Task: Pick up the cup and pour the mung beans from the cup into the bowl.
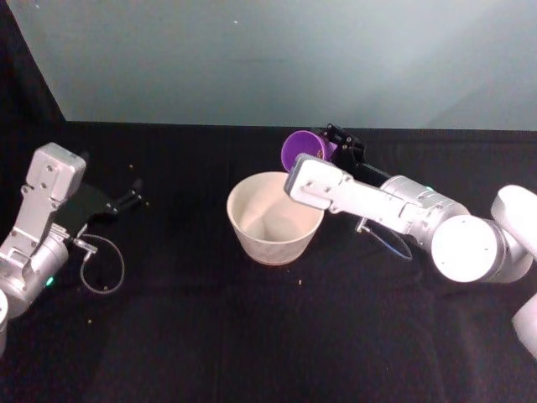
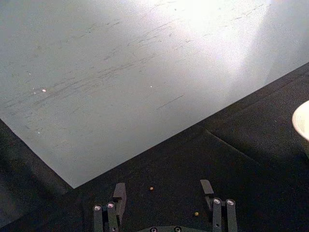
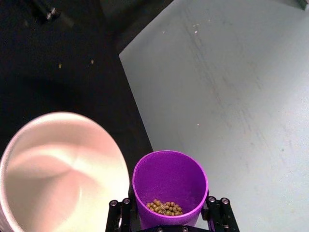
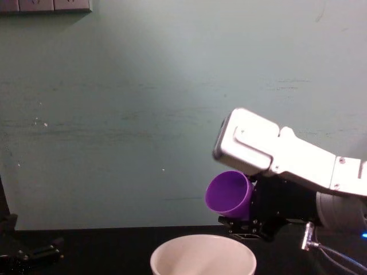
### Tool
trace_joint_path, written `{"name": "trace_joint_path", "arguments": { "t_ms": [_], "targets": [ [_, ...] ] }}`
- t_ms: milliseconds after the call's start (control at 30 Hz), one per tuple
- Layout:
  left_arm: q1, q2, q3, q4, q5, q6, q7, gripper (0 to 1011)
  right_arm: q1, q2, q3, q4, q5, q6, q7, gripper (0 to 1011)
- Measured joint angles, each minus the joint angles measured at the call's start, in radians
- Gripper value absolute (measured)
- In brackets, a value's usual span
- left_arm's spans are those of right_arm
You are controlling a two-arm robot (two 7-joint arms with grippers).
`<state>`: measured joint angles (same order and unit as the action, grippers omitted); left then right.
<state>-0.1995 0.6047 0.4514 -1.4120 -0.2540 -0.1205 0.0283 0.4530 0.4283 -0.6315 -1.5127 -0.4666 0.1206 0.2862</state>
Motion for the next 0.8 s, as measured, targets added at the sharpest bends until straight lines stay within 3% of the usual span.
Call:
{"name": "trace_joint_path", "arguments": {
  "t_ms": [367,800],
  "targets": [
    [0.000,0.000,0.000,0.000,0.000,0.000,0.000,1000,0.034,0.005,-0.077,-0.003,-0.195,0.040,-0.006,718],
    [0.000,0.000,0.000,0.000,0.000,0.000,0.000,1000,0.078,0.003,-0.160,0.017,-0.387,0.054,0.009,718]
  ]
}}
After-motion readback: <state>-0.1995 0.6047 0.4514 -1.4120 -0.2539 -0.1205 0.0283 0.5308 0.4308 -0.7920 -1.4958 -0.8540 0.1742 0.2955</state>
